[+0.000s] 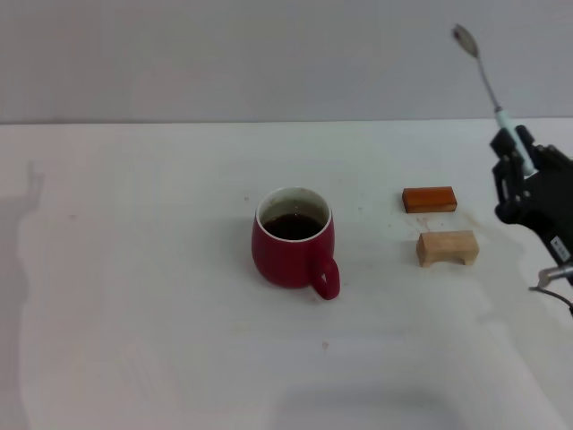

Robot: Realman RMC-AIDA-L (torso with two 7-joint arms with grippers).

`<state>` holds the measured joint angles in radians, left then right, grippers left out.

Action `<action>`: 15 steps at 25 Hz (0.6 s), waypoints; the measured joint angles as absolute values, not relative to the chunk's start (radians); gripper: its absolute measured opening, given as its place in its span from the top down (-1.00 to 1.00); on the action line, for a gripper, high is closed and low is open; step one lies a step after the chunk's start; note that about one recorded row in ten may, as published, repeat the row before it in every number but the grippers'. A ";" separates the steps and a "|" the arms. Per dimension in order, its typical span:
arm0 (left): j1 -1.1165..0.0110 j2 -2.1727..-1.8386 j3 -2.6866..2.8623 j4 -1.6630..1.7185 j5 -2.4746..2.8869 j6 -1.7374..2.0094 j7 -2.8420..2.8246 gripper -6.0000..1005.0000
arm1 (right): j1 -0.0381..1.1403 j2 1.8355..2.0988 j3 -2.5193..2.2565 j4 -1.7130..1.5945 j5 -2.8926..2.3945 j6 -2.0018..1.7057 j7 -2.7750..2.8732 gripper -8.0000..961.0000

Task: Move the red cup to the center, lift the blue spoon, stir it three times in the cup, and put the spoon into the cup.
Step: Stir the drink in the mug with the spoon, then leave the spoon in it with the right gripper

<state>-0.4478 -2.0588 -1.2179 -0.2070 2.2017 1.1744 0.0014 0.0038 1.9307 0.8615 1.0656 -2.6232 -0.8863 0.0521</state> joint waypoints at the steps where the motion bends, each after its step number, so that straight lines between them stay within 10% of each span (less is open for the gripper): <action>1: -0.448 -2.059 -1.218 -0.207 2.203 1.175 0.001 -0.68 | 0.003 1.928 0.866 1.066 -2.652 -0.886 0.069 0.70; 15: -0.440 -2.060 -1.218 -0.207 2.207 1.180 0.001 -0.68 | -0.052 1.898 0.921 1.326 -2.861 -0.544 0.094 0.70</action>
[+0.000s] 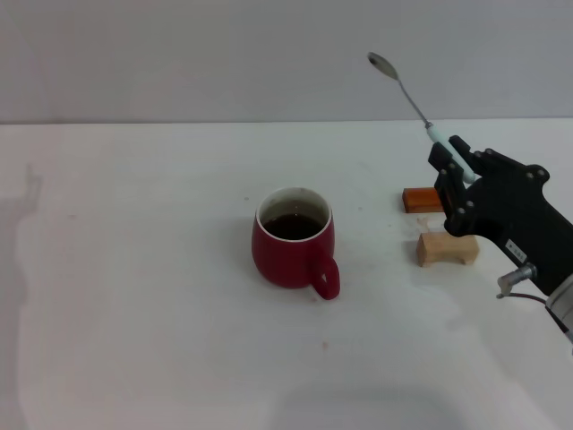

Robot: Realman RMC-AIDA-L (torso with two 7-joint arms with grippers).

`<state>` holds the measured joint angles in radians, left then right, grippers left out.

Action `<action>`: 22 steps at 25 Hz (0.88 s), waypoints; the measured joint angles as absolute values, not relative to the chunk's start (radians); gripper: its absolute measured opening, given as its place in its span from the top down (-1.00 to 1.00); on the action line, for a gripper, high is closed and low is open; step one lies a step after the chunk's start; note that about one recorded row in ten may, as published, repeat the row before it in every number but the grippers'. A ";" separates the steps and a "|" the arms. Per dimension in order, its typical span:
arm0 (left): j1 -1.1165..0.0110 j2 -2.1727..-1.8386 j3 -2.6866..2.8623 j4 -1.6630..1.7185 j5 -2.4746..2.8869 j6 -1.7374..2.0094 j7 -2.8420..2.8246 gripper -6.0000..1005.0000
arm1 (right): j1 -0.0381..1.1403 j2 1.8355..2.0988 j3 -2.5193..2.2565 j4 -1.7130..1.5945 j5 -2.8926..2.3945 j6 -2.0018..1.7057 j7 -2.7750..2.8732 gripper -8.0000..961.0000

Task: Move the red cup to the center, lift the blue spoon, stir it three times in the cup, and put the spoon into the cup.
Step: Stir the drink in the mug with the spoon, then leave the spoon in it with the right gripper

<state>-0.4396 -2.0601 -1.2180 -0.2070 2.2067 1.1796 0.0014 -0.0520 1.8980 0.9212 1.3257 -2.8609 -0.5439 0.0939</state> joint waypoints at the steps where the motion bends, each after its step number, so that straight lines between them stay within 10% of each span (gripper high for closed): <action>1: -0.439 -2.060 -1.218 -0.207 2.207 1.180 0.001 -0.68 | -0.058 1.896 0.927 1.353 -2.874 -0.514 0.095 0.70; 11: -0.439 -2.060 -1.218 -0.208 2.208 1.181 -0.009 -0.68 | -0.079 1.879 0.963 1.607 -2.917 -0.195 0.087 0.70; 22: -0.440 -2.060 -1.218 -0.209 2.202 1.181 -0.013 -0.68 | -0.029 1.921 1.049 1.862 -2.918 0.253 0.030 0.70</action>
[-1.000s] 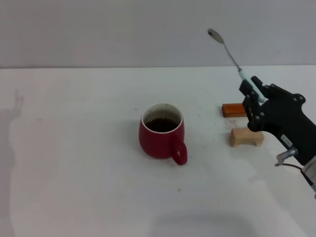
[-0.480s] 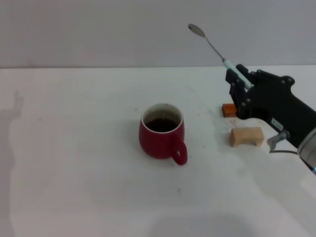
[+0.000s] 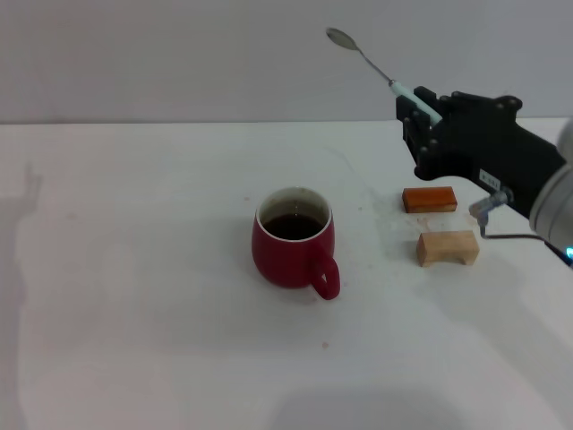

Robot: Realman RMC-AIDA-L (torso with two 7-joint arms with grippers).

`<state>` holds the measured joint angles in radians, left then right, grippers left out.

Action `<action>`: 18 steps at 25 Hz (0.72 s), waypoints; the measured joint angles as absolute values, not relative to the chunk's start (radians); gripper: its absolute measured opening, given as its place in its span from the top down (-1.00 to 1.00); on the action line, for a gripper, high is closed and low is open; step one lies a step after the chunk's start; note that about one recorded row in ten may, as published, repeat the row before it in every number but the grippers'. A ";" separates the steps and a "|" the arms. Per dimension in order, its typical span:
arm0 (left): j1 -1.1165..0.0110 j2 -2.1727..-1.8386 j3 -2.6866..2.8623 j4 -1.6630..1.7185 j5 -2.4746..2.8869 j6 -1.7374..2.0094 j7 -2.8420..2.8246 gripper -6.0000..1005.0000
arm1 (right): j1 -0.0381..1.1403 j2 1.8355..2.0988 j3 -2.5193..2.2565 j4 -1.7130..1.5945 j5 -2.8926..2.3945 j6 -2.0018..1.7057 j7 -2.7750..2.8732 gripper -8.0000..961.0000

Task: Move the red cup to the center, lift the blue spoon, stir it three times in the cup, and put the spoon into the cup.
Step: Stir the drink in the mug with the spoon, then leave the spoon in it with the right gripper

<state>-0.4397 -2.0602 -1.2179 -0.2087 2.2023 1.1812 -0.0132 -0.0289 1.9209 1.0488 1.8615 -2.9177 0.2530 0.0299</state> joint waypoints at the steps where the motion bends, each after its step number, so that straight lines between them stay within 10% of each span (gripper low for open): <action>1: -0.440 -2.060 -1.218 -0.209 2.202 1.181 -0.013 -0.68 | -0.029 1.921 1.049 1.862 -2.918 0.253 0.030 0.70; 12: -0.446 -2.059 -1.219 -0.207 2.200 1.174 -0.014 -0.68 | 0.052 2.060 1.137 2.016 -2.914 0.651 -0.147 0.70; 18: -0.446 -2.059 -1.221 -0.206 2.200 1.173 -0.014 -0.68 | 0.131 2.074 1.153 2.027 -2.884 0.763 -0.152 0.70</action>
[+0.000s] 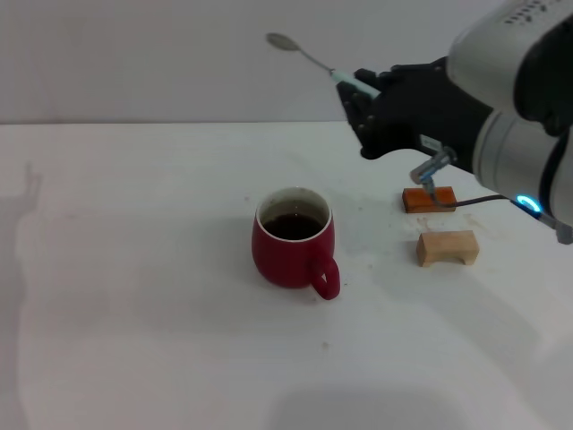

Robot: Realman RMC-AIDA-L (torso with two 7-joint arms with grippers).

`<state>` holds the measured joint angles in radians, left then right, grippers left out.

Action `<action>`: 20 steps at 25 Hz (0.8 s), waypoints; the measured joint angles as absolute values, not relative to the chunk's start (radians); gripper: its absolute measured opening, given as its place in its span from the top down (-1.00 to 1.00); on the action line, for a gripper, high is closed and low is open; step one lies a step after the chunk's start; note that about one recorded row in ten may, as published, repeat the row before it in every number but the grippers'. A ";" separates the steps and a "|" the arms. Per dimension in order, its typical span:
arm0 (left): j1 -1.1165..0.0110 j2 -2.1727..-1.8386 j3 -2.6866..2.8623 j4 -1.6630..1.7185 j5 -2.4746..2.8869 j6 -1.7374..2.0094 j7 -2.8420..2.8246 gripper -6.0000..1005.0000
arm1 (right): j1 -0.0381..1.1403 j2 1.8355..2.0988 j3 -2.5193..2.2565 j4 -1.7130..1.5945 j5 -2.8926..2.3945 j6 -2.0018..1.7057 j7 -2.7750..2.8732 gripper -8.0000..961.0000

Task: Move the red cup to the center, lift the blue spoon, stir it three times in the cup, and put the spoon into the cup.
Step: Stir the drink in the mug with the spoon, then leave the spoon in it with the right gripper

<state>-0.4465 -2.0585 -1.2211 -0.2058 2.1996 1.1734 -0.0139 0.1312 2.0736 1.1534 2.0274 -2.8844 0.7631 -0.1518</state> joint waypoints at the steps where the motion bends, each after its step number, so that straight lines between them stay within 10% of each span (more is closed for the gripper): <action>1: -0.447 -2.059 -1.221 -0.206 2.200 1.173 -0.014 -0.68 | 0.142 2.074 1.156 2.027 -2.879 0.774 -0.151 0.70; 20: -0.449 -2.059 -1.221 -0.207 2.200 1.173 -0.014 -0.68 | 0.332 2.077 1.224 1.978 -2.853 0.948 -0.134 0.70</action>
